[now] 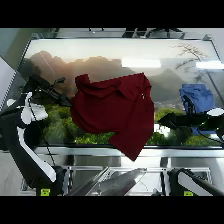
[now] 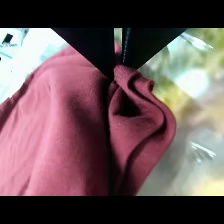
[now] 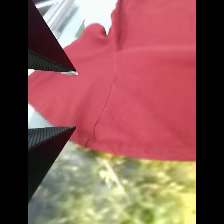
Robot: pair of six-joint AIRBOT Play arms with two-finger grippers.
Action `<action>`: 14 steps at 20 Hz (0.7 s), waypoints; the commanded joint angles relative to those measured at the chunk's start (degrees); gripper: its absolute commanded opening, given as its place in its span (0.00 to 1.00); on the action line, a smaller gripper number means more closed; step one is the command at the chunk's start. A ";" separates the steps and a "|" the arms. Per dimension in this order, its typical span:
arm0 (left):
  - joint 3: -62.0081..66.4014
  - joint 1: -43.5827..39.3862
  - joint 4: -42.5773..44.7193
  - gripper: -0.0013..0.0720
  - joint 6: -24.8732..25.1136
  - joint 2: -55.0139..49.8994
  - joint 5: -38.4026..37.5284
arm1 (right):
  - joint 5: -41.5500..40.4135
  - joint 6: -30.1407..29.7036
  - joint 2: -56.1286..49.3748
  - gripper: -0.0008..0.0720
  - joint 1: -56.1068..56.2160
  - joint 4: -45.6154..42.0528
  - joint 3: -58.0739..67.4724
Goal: Fold the shirts.
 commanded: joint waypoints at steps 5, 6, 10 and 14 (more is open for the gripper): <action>-0.07 0.15 -0.98 0.04 -2.80 5.05 2.14 | -7.43 3.69 -3.67 0.65 1.68 -7.08 -3.23; -0.07 0.13 -0.98 0.04 -3.28 5.73 2.27 | -8.79 2.56 -5.68 0.65 2.82 -6.12 -3.56; -0.44 0.15 -0.96 0.04 -5.11 7.80 2.67 | -11.30 -7.13 -14.71 0.64 7.96 7.48 -3.52; -11.61 2.25 -0.83 0.04 -4.33 12.76 0.24 | -11.26 -13.57 -19.50 0.25 12.92 15.04 -3.48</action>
